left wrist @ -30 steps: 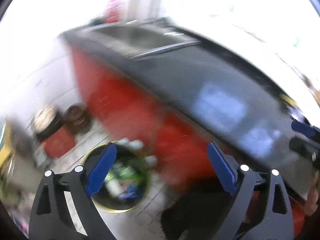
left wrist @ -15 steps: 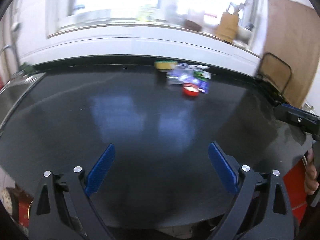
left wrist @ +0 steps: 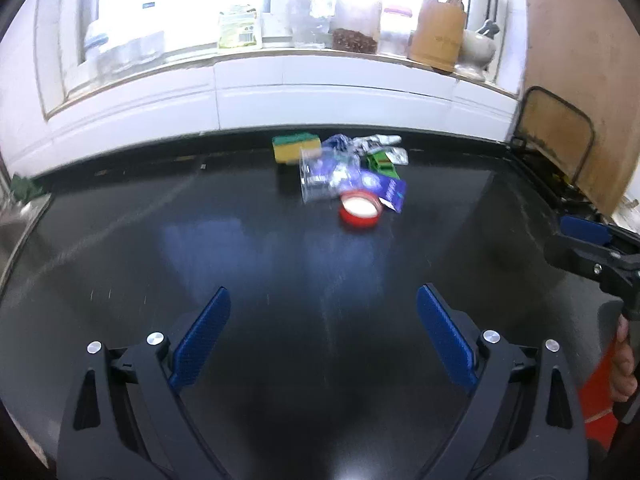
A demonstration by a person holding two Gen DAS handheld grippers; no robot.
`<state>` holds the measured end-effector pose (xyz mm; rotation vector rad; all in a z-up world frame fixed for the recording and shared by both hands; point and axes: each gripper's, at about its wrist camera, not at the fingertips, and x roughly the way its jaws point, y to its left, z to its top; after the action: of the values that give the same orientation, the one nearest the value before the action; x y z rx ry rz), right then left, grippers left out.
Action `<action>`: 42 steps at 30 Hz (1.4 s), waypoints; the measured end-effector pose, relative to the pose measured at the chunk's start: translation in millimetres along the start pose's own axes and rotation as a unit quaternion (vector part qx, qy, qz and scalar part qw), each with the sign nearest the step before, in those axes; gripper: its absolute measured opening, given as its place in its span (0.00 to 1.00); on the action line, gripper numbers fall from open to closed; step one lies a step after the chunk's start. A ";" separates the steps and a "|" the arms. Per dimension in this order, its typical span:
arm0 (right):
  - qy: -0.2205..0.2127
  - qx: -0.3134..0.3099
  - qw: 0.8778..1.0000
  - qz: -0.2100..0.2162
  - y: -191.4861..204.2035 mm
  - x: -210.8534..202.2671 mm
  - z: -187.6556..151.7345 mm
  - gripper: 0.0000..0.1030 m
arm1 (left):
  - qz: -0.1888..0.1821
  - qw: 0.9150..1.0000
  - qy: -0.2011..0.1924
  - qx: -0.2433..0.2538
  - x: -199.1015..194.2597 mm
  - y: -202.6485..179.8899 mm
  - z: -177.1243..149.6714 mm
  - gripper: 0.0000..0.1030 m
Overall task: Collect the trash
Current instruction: 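Move both tools back up to the counter, then grasp the clear plastic cup with the left gripper while the right grasps the green toy car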
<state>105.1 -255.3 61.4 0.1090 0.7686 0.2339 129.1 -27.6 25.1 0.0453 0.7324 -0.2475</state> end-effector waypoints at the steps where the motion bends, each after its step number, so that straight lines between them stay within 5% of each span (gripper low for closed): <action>1: 0.004 0.000 1.000 -0.002 -4.3 11.4 10.9 0.92 | -0.001 1.000 -0.002 0.002 7.1 1.1 7.3 0.89; 8: 0.031 0.007 0.999 -0.010 -30.1 92.2 74.5 0.81 | -0.004 1.000 -0.005 -0.002 88.4 21.9 67.8 0.88; 16: 0.088 0.031 0.995 -0.022 -47.4 202.5 120.4 0.68 | -0.014 1.000 0.022 -0.011 156.8 29.2 91.9 0.83; 20: 0.107 0.028 0.993 -0.034 -44.3 238.2 127.0 0.66 | -0.035 0.999 0.021 -0.025 166.7 30.5 94.2 0.66; 22: 0.113 0.029 0.992 -0.038 -43.6 247.7 126.9 0.58 | -0.053 0.998 0.021 -0.036 168.1 32.4 97.0 0.53; 24: 0.108 0.016 0.993 -0.050 -40.5 250.5 127.1 0.36 | -0.066 0.997 0.023 -0.038 168.1 31.4 99.0 0.30; 31: 0.093 0.009 0.993 -0.066 -37.4 226.5 114.7 0.33 | -0.065 0.997 0.009 -0.034 146.9 30.0 98.1 0.04; 42: 0.055 -0.010 0.997 -0.058 -17.4 114.6 56.5 0.33 | -0.041 0.999 0.006 -0.023 57.1 16.6 44.3 0.03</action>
<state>227.1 -244.3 21.3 0.0330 0.8800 0.1377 203.0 -29.0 19.2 -0.0277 0.7517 -0.3092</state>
